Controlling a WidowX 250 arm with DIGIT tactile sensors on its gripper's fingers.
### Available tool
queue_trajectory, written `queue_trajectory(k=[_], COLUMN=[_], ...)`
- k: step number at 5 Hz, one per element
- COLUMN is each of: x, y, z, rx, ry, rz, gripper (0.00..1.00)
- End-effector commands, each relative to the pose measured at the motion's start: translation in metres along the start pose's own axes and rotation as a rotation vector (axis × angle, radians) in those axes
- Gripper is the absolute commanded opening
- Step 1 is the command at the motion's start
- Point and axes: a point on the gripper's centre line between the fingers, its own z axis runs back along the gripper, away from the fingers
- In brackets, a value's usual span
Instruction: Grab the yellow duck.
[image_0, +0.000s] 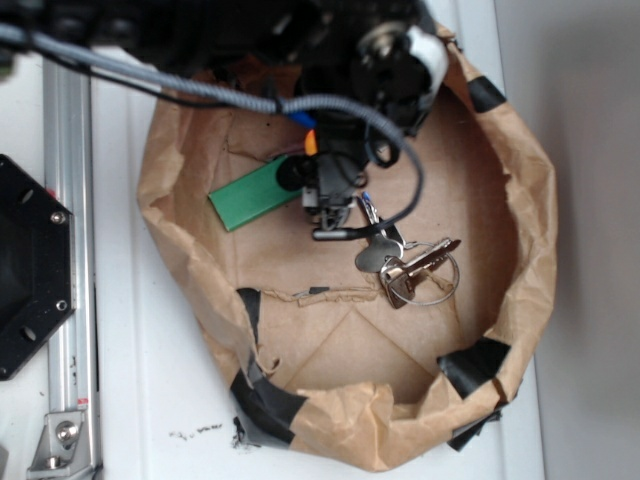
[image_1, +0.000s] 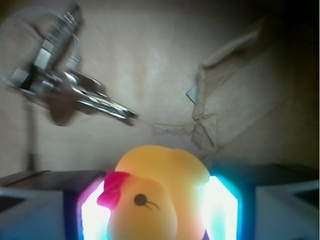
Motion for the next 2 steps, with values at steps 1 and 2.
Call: queue_trajectory(k=[1,2], x=[0.011,-0.001], y=[-0.052,-0.068], z=[0.068,0.063], rx=[0.018,0.031], ry=[0.023,-0.005], rz=[0.098,0.065], gripper=[0.00,0.00])
